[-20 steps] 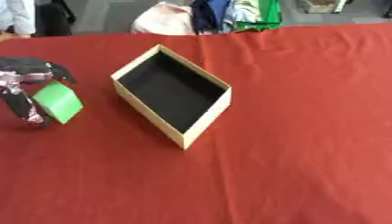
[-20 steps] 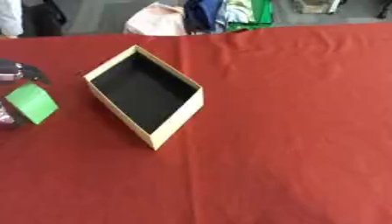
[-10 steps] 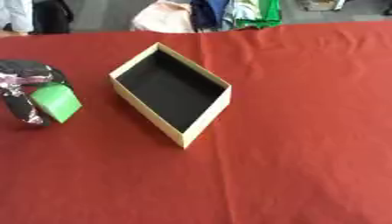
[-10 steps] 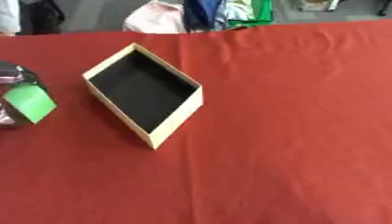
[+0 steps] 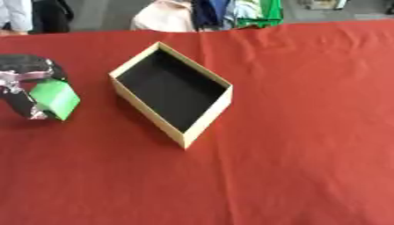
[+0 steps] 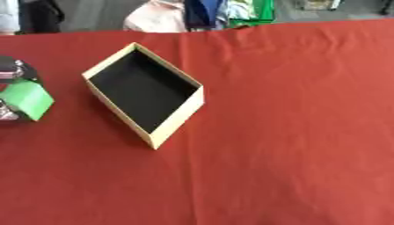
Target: Pick up objects on the table and place them in the box.
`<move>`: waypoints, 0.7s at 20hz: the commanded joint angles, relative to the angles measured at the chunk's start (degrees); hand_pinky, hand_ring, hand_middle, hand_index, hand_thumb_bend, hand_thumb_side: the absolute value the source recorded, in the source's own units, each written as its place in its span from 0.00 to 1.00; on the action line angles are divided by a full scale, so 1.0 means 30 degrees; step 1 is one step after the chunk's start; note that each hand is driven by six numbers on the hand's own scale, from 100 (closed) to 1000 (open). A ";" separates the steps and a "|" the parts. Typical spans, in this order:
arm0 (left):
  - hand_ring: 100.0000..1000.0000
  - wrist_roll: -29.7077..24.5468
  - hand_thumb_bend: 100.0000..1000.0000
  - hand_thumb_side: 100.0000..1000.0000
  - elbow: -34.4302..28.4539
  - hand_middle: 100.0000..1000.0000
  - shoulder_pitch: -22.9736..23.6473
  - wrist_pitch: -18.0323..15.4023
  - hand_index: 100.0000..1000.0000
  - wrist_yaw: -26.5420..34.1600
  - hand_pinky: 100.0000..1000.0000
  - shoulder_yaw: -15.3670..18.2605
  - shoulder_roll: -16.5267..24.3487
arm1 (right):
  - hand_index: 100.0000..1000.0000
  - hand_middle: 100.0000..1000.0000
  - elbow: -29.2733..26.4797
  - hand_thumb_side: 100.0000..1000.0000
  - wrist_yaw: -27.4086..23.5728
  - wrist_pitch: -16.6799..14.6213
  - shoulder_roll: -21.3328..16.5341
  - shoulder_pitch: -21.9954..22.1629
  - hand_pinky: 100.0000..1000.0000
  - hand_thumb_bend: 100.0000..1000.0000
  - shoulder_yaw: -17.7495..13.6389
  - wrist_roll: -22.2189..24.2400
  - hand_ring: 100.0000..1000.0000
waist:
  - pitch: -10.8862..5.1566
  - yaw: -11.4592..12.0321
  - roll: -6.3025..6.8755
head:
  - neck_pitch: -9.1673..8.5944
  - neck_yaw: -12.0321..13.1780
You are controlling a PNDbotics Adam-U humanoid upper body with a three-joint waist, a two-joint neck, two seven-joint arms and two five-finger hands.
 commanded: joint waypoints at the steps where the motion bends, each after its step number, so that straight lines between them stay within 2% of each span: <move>1: 0.69 0.0277 0.30 0.00 -0.0477 0.55 -0.0328 0.0064 0.68 0.0245 0.70 0.0276 0.0514 | 0.79 0.78 -0.0315 0.11 0.0002 0.0050 -0.0443 -0.0150 0.79 0.00 -0.0160 -0.0016 0.76 | -0.0165 0.0052 -0.0095 | 0.0026 -0.0072; 10: 0.61 0.0654 0.17 0.00 -0.2175 0.48 -0.0867 0.0632 0.62 0.0886 0.63 0.0494 0.0347 | 0.79 0.78 -0.0315 0.11 0.0000 0.0037 -0.0446 -0.0107 0.79 0.00 -0.0196 -0.0038 0.76 | -0.0372 0.0260 -0.0116 | 0.0152 -0.0186; 14: 0.61 0.0832 0.16 0.00 -0.3434 0.49 -0.1706 0.0875 0.63 0.1119 0.63 0.0334 -0.0232 | 0.79 0.78 -0.0315 0.11 0.0030 0.0036 -0.0449 -0.0084 0.79 0.00 -0.0240 -0.0081 0.76 | -0.0512 0.0352 -0.0142 | 0.0275 -0.0493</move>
